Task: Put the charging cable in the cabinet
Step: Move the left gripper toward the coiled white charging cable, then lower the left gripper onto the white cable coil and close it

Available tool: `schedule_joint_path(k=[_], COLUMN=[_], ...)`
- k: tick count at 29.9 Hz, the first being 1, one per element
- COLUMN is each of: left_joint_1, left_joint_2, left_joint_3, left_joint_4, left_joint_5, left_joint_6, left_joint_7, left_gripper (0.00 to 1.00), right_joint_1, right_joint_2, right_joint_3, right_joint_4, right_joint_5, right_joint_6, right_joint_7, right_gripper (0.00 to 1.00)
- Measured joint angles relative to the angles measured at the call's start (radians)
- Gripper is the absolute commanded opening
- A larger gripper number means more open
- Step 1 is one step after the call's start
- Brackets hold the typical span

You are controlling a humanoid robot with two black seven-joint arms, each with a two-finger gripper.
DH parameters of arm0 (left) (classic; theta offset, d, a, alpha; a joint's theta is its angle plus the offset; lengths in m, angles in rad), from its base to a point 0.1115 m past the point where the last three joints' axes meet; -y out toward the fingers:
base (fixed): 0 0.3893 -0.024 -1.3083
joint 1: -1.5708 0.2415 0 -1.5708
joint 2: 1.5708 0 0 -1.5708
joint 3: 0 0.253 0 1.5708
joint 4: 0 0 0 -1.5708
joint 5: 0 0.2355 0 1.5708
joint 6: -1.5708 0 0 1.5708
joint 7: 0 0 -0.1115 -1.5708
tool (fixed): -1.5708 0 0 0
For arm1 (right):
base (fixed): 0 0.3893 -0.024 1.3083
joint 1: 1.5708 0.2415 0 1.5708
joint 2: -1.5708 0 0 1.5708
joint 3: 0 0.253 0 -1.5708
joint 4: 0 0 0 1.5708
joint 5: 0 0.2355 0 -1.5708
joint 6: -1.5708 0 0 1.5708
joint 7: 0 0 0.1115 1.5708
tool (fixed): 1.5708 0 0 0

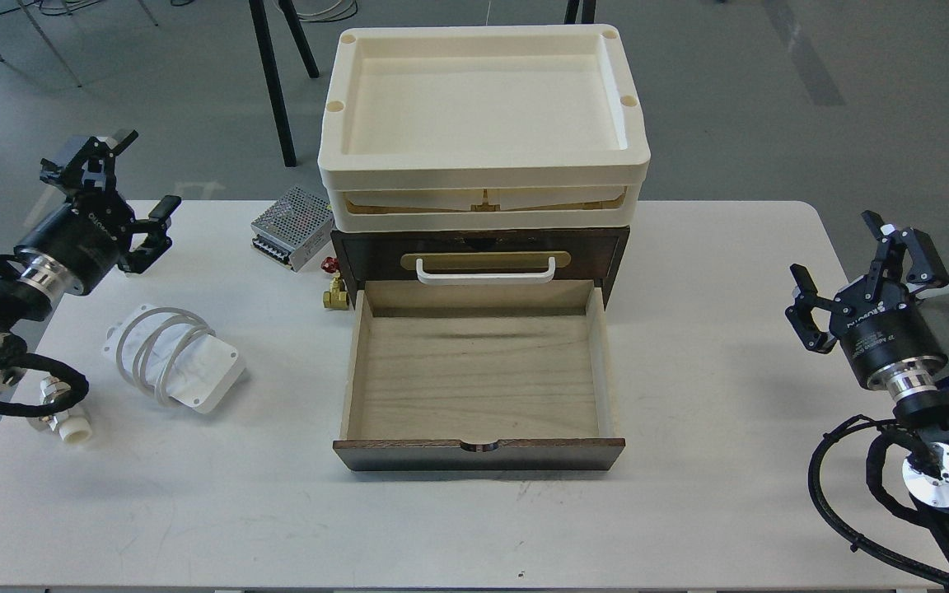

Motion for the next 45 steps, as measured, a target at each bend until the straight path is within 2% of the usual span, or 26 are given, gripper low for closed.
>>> schedule_joint_path(k=[6, 12, 17, 22, 27, 34, 40, 45], left_joint_1=[-0.151, -0.297, -0.313, -0.288, -0.274, -0.218, -0.189, -0.155], left_joint_2=[0.114, 0.247, 0.289, 0.28, 0.244, 0.163, 0.109, 0.035], left_joint_3=[-0.012, -0.007, -0.002, 0.054, 0.178, 0.351, 0.366, 0.367], left_joint_4=[-0.023, -0.192, -0.341, -0.378, -0.336, -0.183, -0.112, -0.002], left_joint_5=[0.416, 0.889, 1.284, 1.496, 1.549, 1.54, 1.532, 1.532], left_joint_6=[0.0, 0.0, 0.0, 0.0, 0.0, 0.016, 0.039, 0.09], left_joint_7=[0.0, 0.0, 0.0, 0.0, 0.0, 0.0, 0.0, 0.0], left_gripper=[0.99, 0.98, 0.98, 0.98, 0.98, 0.98, 0.98, 0.98], right_joint_1=[0.0, 0.0, 0.0, 0.0, 0.0, 0.0, 0.0, 0.0], right_joint_2=[0.0, 0.0, 0.0, 0.0, 0.0, 0.0, 0.0, 0.0], right_joint_3=[0.0, 0.0, 0.0, 0.0, 0.0, 0.0, 0.0, 0.0], right_joint_4=[0.0, 0.0, 0.0, 0.0, 0.0, 0.0, 0.0, 0.0], right_joint_5=[0.0, 0.0, 0.0, 0.0, 0.0, 0.0, 0.0, 0.0], right_joint_6=[0.001, 0.001, 0.001, 0.0, 0.0, 0.0, 0.0, 0.0], right_joint_7=[0.0, 0.0, 0.0, 0.0, 0.0, 0.0, 0.0, 0.0], right_gripper=[0.99, 0.99, 0.99, 0.99, 0.99, 0.99, 0.99, 0.99])
